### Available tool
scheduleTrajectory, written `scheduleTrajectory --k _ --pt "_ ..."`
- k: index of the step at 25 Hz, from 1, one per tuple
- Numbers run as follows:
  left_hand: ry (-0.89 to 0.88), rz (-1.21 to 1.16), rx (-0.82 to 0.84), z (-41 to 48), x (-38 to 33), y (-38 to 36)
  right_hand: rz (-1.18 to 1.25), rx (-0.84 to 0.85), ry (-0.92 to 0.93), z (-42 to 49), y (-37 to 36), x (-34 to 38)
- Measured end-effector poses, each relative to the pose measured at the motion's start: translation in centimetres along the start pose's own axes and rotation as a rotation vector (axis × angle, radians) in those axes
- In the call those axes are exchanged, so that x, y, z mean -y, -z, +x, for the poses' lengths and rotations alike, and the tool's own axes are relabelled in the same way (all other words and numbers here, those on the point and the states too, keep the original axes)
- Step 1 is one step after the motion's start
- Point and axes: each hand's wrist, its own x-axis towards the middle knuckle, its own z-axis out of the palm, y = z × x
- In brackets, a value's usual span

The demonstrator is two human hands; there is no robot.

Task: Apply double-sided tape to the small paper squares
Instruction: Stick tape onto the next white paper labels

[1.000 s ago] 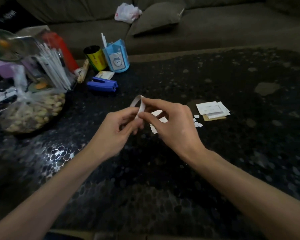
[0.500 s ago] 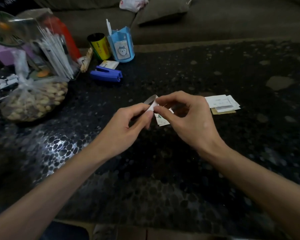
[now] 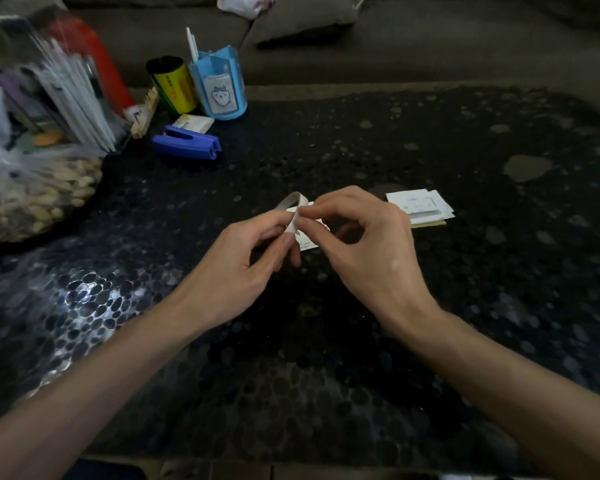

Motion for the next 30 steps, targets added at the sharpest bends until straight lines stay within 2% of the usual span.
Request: scheduleTrajectory --k 9,16,26,30 --pt "-0.013 0.016 -0.045 0.3 0.5 -0.3 -0.024 -0.008 -0.011 0.2 0.1 0.2" --pt "-0.004 0.008 -0.051 0.2 0.8 -0.3 -0.128 -0.047 0.066 -0.2 -0.6 -0.4" --pt "0.017 0.104 -0.112 0.2 0.5 0.0 0.060 0.229 -0.118 1.4 0.3 -0.1" --pt "0.036 0.170 -0.134 0.2 0.6 0.5 0.178 0.254 -0.212 1.4 0.0 0.0"
